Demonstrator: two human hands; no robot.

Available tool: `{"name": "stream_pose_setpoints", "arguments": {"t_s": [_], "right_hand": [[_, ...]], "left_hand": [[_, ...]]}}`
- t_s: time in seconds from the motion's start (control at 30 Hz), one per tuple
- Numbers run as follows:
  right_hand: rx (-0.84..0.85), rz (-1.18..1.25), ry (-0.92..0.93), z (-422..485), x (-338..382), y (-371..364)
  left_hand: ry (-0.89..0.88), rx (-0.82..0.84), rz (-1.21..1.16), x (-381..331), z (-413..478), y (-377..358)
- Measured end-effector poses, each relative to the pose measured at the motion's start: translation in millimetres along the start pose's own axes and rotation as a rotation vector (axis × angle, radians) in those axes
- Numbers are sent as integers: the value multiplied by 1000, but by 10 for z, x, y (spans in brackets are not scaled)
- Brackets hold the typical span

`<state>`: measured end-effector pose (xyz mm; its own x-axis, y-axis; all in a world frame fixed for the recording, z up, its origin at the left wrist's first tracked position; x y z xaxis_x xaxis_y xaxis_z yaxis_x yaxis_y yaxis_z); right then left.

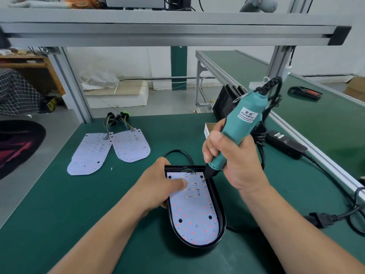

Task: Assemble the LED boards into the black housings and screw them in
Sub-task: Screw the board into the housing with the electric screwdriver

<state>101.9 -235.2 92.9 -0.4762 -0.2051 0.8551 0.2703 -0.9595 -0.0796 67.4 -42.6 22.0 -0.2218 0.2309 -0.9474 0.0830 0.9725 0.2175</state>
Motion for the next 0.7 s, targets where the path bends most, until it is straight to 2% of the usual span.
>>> {"name": "stream_pose_setpoints", "arguments": {"t_s": [0.13, 0.47, 0.57, 0.7], "right_hand": [[82, -12, -22, 19, -15, -7], [134, 28, -33, -12, 16, -23], [63, 94, -25, 20, 81, 35], [-28, 315, 65, 95, 220, 229]], "left_hand": [[-1, 5, -8, -12, -15, -12], [12, 5, 2, -12, -16, -1], [19, 4, 20, -11, -28, 9], [4, -5, 109, -26, -44, 22]]}}
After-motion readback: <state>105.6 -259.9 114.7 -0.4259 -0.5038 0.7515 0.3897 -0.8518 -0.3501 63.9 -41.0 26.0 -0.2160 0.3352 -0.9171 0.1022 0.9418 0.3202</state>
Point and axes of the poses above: each hand's wrist, its own z-axis towards the middle knuckle, its own y-axis out of the back of the hand, x = y × z, the point moved 5 cm from there along z, towards the middle knuckle, and after that the axes turned 10 degrees about -z, right-handed, at the moved point
